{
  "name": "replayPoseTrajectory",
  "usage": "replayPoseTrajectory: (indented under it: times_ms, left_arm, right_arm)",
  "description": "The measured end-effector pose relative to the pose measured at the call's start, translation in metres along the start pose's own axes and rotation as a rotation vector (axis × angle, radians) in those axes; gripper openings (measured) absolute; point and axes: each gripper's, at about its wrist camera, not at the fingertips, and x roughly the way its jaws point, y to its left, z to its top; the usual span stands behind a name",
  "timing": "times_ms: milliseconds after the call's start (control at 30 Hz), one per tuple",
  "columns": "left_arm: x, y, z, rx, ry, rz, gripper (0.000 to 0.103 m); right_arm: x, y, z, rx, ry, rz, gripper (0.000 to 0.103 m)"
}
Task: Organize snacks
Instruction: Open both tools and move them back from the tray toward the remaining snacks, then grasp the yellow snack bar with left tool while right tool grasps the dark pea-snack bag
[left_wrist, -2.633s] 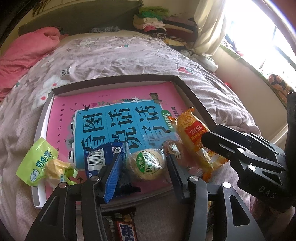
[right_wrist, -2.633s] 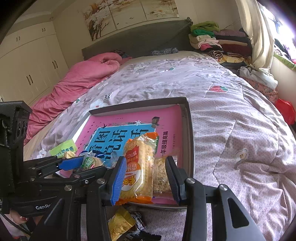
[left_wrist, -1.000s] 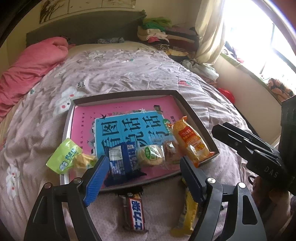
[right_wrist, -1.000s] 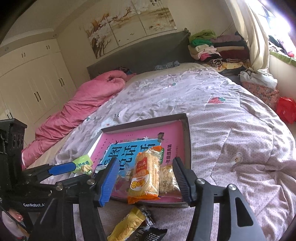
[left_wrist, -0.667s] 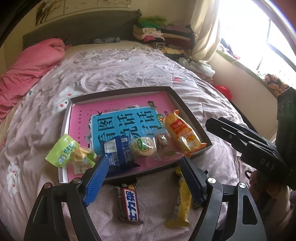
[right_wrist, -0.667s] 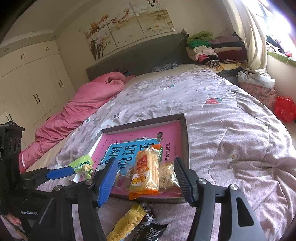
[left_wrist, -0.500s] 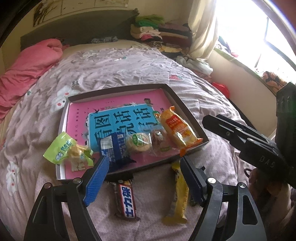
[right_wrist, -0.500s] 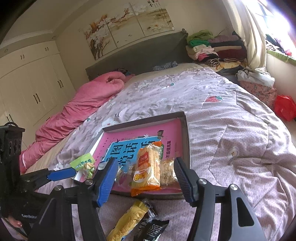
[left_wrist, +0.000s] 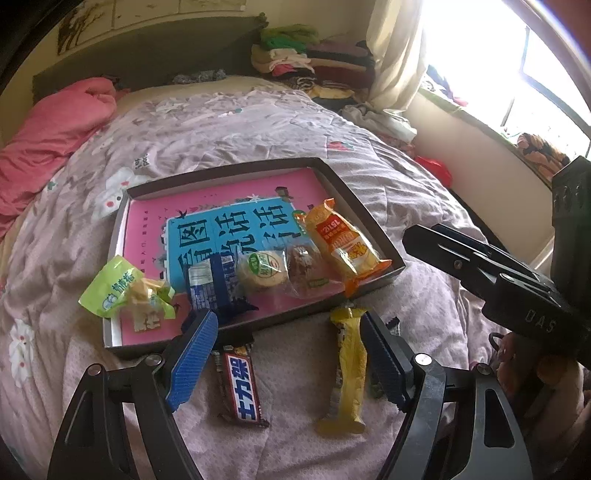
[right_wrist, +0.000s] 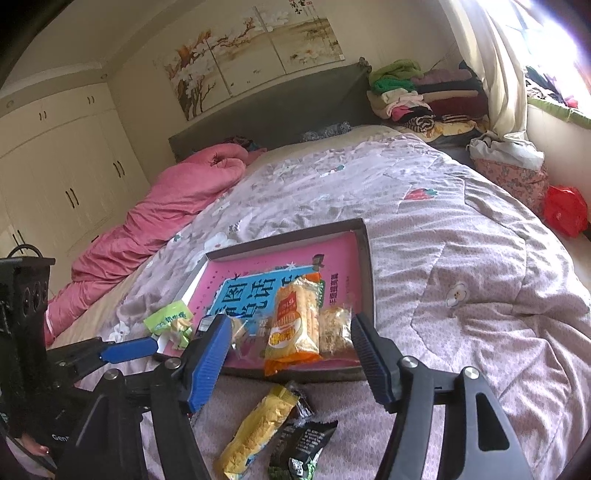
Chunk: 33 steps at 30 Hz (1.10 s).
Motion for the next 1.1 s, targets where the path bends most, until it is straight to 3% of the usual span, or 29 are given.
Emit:
replayPoseTrajectory:
  times_ms: [533,1100]
  left_arm:
    - [0.007,-0.005,-0.010,0.011,0.035,-0.026,0.081]
    - [0.032,-0.022,-0.032,0.064,0.137,-0.068,0.081]
  right_arm:
    - [-0.006,0.001,-0.015,-0.002,0.051,-0.037,0.067]
    - [-0.006,-0.002,-0.035,0.042,0.139,-0.083,0.067]
